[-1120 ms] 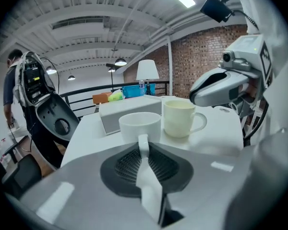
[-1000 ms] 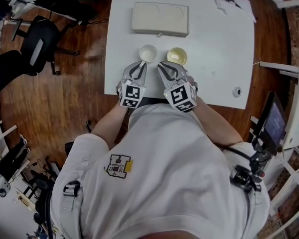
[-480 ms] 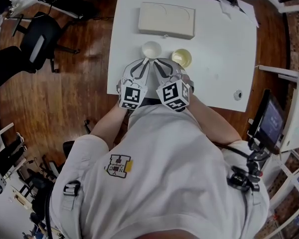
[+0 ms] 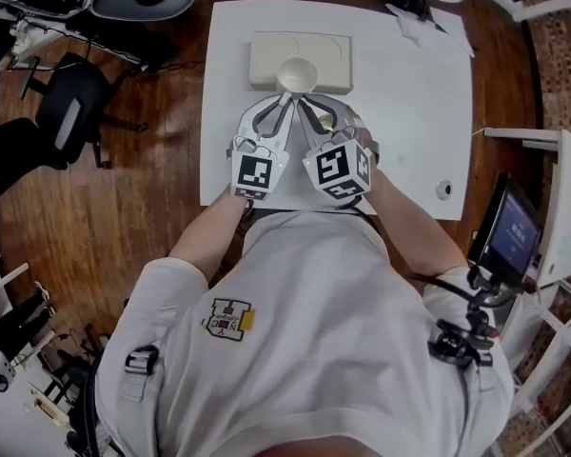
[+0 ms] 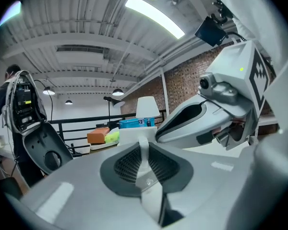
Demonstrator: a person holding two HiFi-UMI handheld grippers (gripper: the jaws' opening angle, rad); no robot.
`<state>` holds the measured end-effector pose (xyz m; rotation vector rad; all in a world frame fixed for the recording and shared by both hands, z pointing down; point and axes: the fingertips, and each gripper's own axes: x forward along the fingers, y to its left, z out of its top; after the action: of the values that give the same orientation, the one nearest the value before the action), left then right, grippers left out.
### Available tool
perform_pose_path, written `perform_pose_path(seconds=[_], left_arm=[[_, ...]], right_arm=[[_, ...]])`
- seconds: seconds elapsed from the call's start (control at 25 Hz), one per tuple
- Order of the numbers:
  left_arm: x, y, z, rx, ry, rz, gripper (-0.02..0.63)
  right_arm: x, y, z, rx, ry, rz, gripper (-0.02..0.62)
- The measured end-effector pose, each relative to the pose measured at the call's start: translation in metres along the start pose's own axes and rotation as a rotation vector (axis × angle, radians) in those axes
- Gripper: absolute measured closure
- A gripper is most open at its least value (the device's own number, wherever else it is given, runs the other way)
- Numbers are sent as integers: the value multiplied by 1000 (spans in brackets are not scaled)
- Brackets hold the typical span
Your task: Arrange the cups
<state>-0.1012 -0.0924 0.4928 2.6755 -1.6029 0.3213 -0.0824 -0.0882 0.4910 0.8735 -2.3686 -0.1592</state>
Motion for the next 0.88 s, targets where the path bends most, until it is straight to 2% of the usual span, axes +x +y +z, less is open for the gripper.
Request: perform_pose_path(seconds=[0.36,0.88], left_arm=[[51,39,9,-18,-12,61,566],[93,75,-27,-78,46,118,566]], right_arm=[[48,-47,14,-91,23,27,569],[115,-66,-3,-115,88,55,572]])
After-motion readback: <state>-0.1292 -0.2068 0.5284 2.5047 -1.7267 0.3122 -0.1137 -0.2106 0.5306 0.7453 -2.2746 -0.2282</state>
